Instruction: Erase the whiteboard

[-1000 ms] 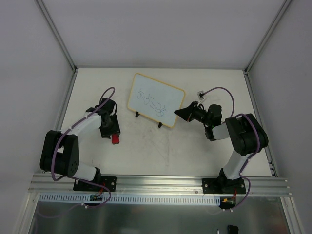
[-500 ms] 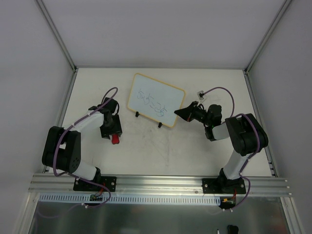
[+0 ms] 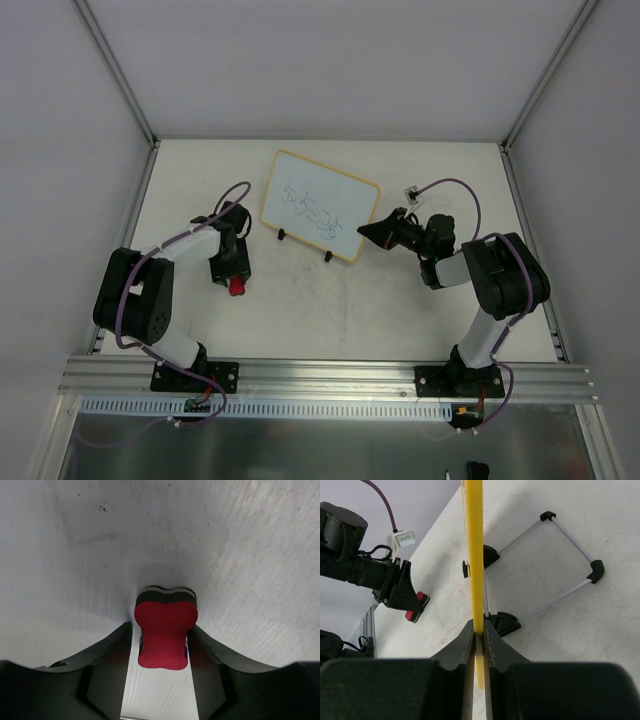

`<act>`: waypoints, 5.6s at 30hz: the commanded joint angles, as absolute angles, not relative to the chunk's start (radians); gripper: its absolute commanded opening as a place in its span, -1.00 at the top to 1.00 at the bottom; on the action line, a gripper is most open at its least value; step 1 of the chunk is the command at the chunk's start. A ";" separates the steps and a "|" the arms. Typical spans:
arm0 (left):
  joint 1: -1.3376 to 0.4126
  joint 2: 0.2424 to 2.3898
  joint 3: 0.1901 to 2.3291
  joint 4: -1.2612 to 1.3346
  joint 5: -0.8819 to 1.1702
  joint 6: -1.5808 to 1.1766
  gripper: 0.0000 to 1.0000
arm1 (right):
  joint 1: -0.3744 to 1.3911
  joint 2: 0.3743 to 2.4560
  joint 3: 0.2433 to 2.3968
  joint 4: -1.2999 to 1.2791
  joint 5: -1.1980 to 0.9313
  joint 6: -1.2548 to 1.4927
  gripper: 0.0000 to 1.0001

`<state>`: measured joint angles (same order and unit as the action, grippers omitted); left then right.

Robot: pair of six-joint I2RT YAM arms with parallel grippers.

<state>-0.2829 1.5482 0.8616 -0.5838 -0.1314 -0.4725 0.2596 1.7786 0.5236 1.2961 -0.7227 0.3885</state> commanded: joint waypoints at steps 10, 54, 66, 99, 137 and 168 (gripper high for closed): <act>-0.308 1.540 0.902 -0.603 -0.167 -0.489 0.41 | 0.264 1.770 0.557 1.532 -0.716 0.388 0.86; -0.310 1.540 0.965 0.353 0.147 -0.112 1.00 | 0.273 1.772 0.571 1.532 -0.735 0.400 0.87; -0.319 1.612 0.942 0.469 0.043 -0.011 1.00 | 0.285 1.792 0.583 1.532 -0.733 0.400 0.88; -0.362 1.736 0.933 0.597 -0.012 0.020 1.00 | 0.267 1.813 0.545 1.532 -0.681 0.354 1.00; -0.793 1.833 0.923 0.637 -0.058 -0.112 1.00 | 0.267 1.805 0.551 1.532 -0.696 0.364 1.00; -0.612 1.775 0.879 0.592 -0.100 -0.083 1.00 | 0.267 1.801 0.551 1.532 -0.698 0.367 1.00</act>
